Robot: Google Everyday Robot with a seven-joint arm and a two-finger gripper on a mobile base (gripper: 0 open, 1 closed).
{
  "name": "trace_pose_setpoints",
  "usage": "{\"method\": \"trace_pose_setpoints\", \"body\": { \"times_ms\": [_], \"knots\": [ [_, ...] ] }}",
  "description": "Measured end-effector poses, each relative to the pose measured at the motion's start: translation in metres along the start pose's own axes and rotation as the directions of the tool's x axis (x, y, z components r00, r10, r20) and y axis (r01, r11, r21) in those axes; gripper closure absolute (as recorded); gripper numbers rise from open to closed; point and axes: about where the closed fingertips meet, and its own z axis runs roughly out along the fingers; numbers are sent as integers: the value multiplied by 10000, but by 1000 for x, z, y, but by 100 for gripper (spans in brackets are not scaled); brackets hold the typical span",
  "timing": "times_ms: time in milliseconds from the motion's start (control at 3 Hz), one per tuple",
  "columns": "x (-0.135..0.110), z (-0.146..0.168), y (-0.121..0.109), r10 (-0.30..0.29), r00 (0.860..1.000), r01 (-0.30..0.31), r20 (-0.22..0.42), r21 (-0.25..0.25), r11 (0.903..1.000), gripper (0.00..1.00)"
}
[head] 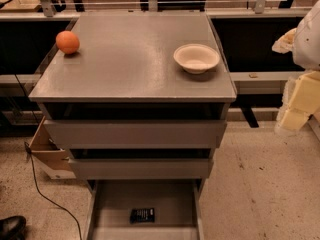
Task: Pick rxbar blueberry from bottom drawer and place on counter
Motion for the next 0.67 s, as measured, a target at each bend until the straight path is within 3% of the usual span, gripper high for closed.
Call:
{"method": "trace_pose_setpoints", "body": {
  "times_ms": [333,667],
  "knots": [
    [-1,0,0,-1,10000,1,50,66,10000,0],
    [-7,21,10,9,9997,-8,238,-27,10000,0]
  ]
}}
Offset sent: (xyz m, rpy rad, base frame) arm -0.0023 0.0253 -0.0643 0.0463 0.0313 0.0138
